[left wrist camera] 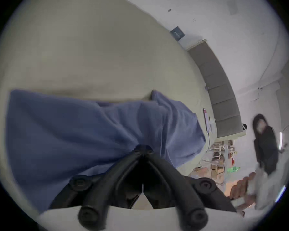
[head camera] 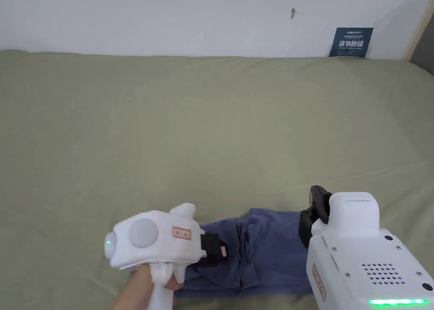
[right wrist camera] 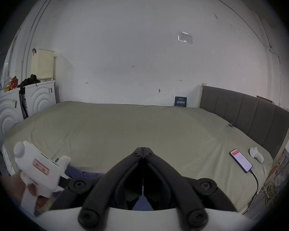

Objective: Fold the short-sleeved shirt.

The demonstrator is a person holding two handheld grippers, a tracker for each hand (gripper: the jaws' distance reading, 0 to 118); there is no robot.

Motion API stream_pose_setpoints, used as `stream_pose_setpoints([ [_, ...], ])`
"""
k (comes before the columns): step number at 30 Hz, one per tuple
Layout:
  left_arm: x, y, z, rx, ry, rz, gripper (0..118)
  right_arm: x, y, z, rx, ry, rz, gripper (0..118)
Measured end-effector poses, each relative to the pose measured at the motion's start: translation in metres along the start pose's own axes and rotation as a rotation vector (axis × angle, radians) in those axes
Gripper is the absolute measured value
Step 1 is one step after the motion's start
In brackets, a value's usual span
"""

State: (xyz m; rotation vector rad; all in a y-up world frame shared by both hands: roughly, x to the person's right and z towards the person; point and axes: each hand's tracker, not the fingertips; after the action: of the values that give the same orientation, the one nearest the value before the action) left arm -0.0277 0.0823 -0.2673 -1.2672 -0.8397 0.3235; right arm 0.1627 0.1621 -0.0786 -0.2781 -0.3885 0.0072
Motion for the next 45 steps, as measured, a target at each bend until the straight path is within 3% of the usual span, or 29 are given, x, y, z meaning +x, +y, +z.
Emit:
stream_pose_setpoints([
  [6, -0.048, 0.001, 0.113, 0.134, 0.069, 0.007, 0, -0.006, 0.002, 0.0, 0.015, 0.004, -0.003, 0],
  [10, -0.084, 0.0, 0.133, 0.141, 0.137, 0.05, 0, -0.01, 0.001, 0.001, 0.011, 0.011, -0.009, 0],
  [12, -0.099, 0.001, 0.128, 0.092, 0.058, 0.075, 8, -0.011, 0.0, 0.001, 0.009, 0.008, -0.007, 0],
  [13, -0.103, 0.0, 0.125, 0.095, 0.027, 0.089, 49, -0.012, 0.0, 0.001, 0.007, 0.007, -0.006, 0],
  [14, -0.107, -0.001, 0.122, 0.09, -0.005, 0.094, 98, -0.012, 0.0, 0.001, 0.004, 0.01, -0.005, 0],
  [15, -0.111, -0.001, 0.113, 0.066, -0.042, 0.106, 118, -0.012, 0.0, 0.001, 0.004, 0.007, -0.003, 0],
  [17, -0.12, 0.002, 0.099, 0.074, -0.116, 0.171, 103, -0.012, 0.0, 0.001, 0.002, 0.004, 0.008, 0],
  [20, -0.153, 0.013, 0.077, 0.042, -0.167, 0.226, 92, -0.009, 0.0, 0.001, -0.001, -0.003, 0.018, 0],
  [21, -0.137, 0.006, 0.071, 0.025, -0.171, 0.253, 83, -0.007, 0.001, 0.001, -0.003, -0.006, 0.019, 0],
  [24, -0.106, -0.004, 0.063, 0.037, -0.171, 0.258, 11, -0.003, 0.002, 0.001, -0.007, -0.018, 0.021, 0],
  [26, -0.11, 0.001, 0.057, 0.053, -0.06, 0.218, 11, 0.0, 0.003, 0.002, -0.007, -0.021, 0.02, 0],
  [30, -0.108, -0.002, 0.092, 0.121, -0.112, 0.261, 11, 0.004, 0.008, 0.007, 0.009, -0.027, 0.021, 0],
  [36, -0.113, -0.005, 0.188, 0.244, 0.062, 0.279, 10, 0.005, 0.015, 0.011, 0.037, -0.02, 0.014, 0],
  [40, -0.098, 0.0, 0.231, 0.346, 0.299, 0.193, 10, 0.003, 0.017, 0.009, 0.048, -0.008, -0.001, 0],
  [45, -0.05, 0.011, 0.222, 0.309, 0.291, 0.071, 10, -0.001, 0.017, 0.009, 0.052, 0.006, 0.003, 0],
])
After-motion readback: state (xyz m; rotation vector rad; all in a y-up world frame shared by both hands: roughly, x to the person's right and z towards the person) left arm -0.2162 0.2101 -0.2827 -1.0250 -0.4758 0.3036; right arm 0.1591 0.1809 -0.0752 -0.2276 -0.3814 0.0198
